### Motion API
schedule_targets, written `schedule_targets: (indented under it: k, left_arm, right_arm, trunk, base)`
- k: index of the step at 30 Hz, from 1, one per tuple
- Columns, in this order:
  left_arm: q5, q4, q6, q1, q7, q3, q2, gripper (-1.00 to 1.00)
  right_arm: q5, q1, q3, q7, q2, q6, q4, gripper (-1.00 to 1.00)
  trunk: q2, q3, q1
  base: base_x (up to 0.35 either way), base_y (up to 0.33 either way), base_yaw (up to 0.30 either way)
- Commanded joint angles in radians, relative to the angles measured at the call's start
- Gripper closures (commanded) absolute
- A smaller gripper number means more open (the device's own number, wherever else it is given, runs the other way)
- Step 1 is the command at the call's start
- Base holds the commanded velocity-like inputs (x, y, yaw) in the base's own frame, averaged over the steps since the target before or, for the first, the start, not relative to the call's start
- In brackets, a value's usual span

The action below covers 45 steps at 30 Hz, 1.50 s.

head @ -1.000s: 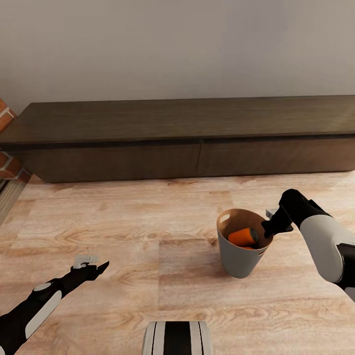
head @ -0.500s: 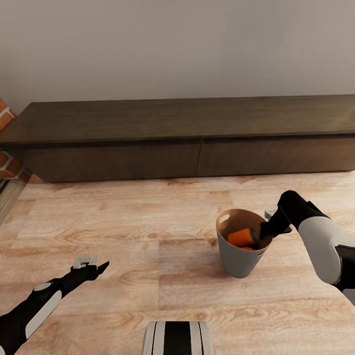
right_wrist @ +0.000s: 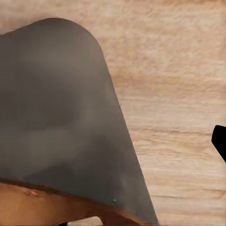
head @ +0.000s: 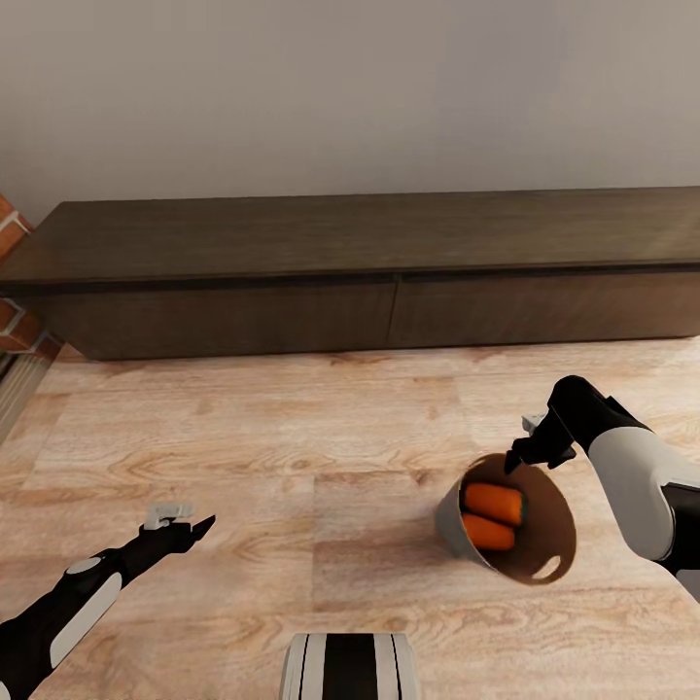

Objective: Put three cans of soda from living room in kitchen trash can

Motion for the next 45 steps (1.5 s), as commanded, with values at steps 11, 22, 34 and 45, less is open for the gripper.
schedule_targets:
  k: [11, 22, 34, 45]
  left_arm:
    - [0.000, 0.000, 0.000, 0.000, 0.000, 0.000, 0.000, -1.00]
    - [0.000, 0.000, 0.000, 0.000, 0.000, 0.001, 0.000, -1.00]
    - [0.000, 0.000, 0.001, 0.000, -0.001, 0.000, 0.000, -1.00]
    - [-0.001, 0.010, 0.004, -0.001, -0.001, -0.001, 0.000, -1.00]
  right_arm:
    - [0.000, 0.000, 0.001, 0.000, 0.000, 0.000, 0.000, -1.00]
    - [0.000, 0.001, 0.002, 0.000, 0.002, 0.000, 0.000, -1.00]
    - [0.000, 0.002, 0.002, -0.001, 0.000, 0.000, -0.003, -1.00]
    - [0.001, 0.016, 0.002, -0.002, 0.001, 0.000, -0.003, -1.00]
  trunk:
    - [0.000, 0.000, 0.000]
    - [0.000, 0.000, 0.000]
    - [0.002, 0.027, -0.003]
    - [0.004, 0.070, -0.008]
  base:
    - [0.000, 0.000, 0.000]
    - [0.000, 0.000, 0.000]
    - [0.000, 0.000, 0.000]
    - [0.000, 0.000, 0.000]
